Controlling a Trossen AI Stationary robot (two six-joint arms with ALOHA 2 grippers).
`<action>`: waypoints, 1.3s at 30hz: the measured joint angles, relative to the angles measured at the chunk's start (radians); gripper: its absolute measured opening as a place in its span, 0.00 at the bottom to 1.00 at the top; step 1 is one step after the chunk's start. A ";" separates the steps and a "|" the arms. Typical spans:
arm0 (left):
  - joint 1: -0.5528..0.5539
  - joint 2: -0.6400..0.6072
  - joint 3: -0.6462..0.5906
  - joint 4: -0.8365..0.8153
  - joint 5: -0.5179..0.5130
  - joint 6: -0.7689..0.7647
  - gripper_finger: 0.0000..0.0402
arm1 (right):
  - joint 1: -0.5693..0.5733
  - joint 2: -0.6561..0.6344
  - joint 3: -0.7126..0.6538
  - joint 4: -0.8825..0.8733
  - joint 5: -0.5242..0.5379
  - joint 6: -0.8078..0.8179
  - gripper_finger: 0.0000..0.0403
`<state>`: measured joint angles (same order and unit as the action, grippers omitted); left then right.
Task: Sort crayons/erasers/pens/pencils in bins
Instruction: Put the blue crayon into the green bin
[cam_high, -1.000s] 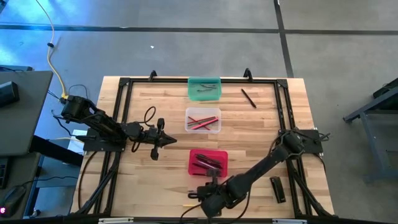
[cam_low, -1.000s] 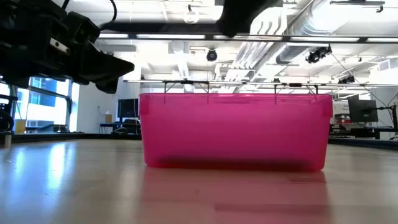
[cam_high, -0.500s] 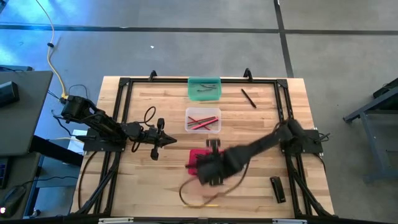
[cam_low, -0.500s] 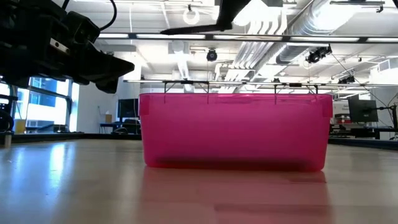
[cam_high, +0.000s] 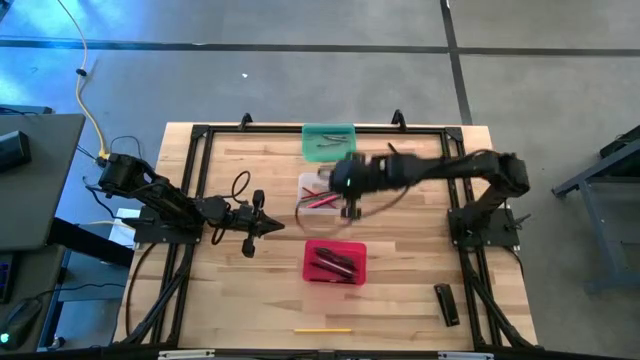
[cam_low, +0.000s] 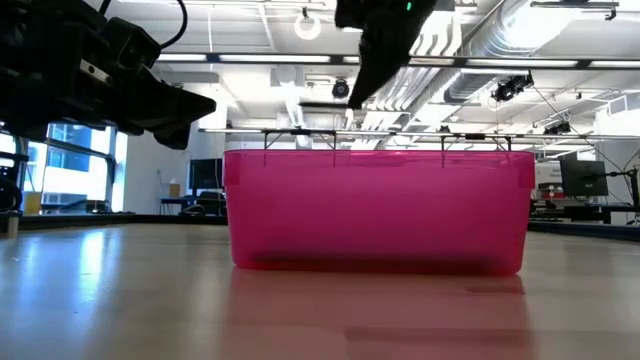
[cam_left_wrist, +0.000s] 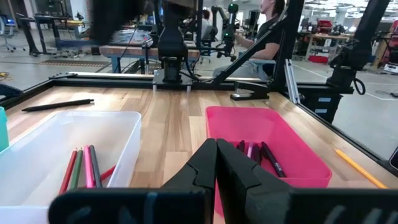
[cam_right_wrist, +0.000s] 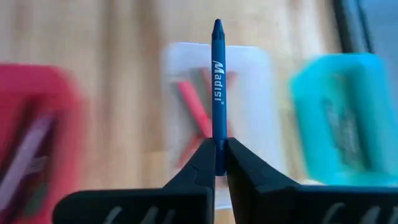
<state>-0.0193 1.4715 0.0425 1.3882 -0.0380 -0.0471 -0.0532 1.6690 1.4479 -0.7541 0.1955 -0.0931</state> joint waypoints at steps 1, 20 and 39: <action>0.000 0.000 0.000 0.000 0.000 -0.001 0.00 | -0.039 -0.010 -0.016 0.025 -0.013 -0.017 0.01; 0.000 0.000 0.000 0.001 -0.027 0.032 0.00 | -0.557 0.186 -0.041 0.273 -0.314 -0.333 0.01; 0.000 0.000 0.000 -0.004 -0.109 -0.002 0.00 | -0.657 0.566 0.319 0.092 -0.387 -0.439 0.01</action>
<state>-0.0193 1.4719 0.0425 1.3838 -0.1467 -0.0490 -0.7105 2.2353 1.7673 -0.6623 -0.1917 -0.5325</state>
